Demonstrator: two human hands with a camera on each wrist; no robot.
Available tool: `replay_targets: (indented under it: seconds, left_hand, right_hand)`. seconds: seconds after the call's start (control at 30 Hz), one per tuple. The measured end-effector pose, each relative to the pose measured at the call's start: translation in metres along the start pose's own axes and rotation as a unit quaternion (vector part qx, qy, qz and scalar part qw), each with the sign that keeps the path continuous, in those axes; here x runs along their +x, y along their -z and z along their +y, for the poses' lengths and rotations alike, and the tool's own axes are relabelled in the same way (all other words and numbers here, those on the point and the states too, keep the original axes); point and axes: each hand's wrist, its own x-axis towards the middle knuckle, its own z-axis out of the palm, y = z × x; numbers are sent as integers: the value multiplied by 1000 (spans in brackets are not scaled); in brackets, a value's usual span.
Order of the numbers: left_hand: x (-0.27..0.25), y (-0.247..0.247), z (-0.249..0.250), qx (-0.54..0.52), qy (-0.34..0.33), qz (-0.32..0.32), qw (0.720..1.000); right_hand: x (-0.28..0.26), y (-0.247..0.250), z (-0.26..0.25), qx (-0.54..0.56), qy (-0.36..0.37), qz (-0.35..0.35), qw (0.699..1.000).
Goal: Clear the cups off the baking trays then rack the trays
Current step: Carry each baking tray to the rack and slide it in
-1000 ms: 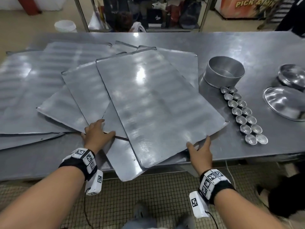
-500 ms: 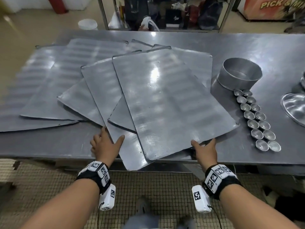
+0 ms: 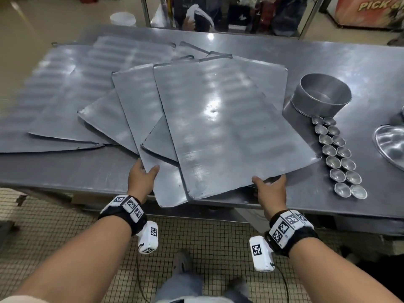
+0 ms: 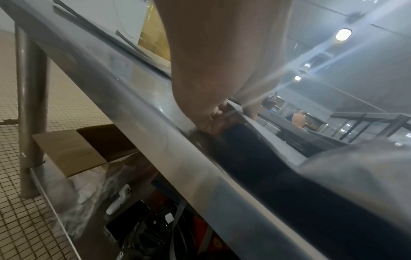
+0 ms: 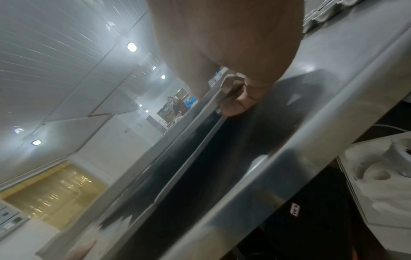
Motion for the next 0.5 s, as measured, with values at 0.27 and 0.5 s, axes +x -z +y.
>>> replay_targets:
  seconds: [0.27,0.5]
  left_hand:
    - [9,9,8,0,11,12,1000]
    - [-2,12,6,96,23,81,992]
  right_hand:
    - [-16,31,21,19,11,-20,1000]
    - [-28,43,47,-7,-9,-46,999]
